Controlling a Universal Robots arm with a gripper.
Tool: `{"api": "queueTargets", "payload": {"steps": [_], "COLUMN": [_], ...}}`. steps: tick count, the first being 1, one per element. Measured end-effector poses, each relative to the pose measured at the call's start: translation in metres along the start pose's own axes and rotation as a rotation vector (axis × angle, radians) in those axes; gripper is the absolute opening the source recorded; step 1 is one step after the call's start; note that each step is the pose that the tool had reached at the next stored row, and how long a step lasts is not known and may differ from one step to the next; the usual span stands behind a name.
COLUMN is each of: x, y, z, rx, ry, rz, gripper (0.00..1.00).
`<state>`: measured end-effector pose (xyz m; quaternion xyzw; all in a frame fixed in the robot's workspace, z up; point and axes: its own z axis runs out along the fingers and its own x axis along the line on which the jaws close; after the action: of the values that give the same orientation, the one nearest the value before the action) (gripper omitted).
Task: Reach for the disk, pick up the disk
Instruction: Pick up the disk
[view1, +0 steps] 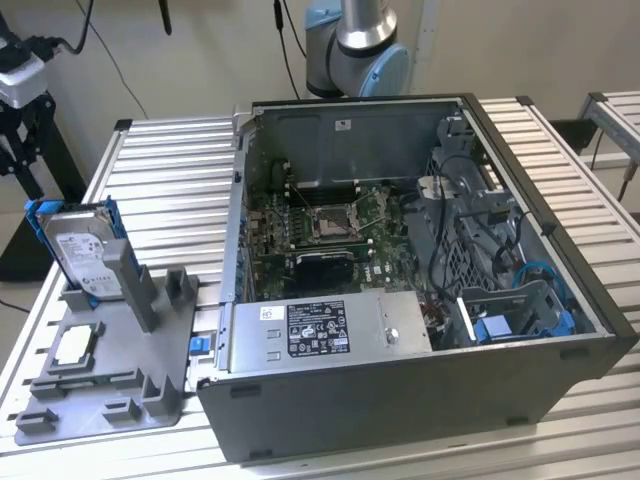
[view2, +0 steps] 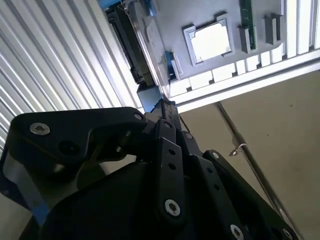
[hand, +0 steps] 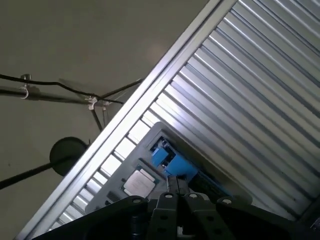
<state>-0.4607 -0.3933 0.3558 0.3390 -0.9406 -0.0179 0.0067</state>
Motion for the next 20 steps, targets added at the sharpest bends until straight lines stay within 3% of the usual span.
{"api": "queueTargets", "payload": {"steps": [20], "x": [0.0000], "y": [0.0000], "z": [0.0000], "rx": [0.0004], "ry": [0.0136], "rz": [-0.363], "gripper": [0.00]}}
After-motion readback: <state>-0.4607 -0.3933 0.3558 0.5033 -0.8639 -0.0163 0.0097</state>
